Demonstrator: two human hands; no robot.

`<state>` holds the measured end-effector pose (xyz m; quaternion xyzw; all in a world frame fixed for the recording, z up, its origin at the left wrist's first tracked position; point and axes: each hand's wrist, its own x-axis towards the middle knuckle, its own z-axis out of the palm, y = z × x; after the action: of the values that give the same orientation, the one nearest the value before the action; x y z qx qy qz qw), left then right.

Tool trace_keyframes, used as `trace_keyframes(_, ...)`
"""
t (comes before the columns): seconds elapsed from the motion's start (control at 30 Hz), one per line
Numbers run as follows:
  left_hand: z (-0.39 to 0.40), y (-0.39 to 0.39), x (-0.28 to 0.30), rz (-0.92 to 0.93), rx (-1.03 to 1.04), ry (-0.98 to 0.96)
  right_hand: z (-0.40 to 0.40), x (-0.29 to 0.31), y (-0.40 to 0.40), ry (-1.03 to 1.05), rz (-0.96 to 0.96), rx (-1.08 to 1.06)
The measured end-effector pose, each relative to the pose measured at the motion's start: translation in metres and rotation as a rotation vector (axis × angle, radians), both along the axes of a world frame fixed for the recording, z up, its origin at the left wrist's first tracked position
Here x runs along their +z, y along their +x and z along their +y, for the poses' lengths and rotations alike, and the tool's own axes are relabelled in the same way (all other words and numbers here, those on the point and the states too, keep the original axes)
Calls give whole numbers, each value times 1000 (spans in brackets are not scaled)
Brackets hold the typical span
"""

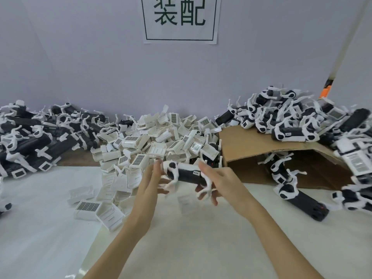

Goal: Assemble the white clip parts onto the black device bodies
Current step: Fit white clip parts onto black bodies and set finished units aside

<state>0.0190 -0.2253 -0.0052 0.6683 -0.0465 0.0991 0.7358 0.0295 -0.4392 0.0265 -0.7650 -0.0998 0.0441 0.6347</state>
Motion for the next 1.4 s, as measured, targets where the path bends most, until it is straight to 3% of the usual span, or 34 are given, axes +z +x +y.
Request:
trace_keyframes(0.07,1,4,2,-7,49,-82,-16,31,13,322,37,-46)
trace_keyframes(0.17,4,8,3,0,66,-102,-53,72,33,1014,77,-39)
trace_keyframes(0.2,4,8,2,1,65,-93,-63,78,37,1111,117,-23)
trace_keyframes(0.33,2,6,-2,5,45,14,-54,58,38,893,240,-10)
trace_keyframes(0.47,-1,3,-8,-104,85,305,-12,6,23,915,363,-39)
trace_keyframes(0.57,1,4,-11,-276,206,672,13,-24,14,983,448,-29)
trace_keyframes(0.77,50,40,12,-331,607,976,25,-41,17,956,453,3)
trace_keyframes(0.83,83,66,25,-207,664,1172,25,-43,18,964,455,10)
trace_keyframes(0.97,160,112,47,290,544,1503,24,-45,19,992,451,14)
trace_keyframes(1.1,231,131,44,484,536,1871,25,-50,20,984,436,36)
trace_keyframes(1.23,259,146,39,548,435,1806,28,-54,26,955,423,58)
trace_keyframes(1.4,273,158,31,457,448,1739,28,-56,30,954,431,79)
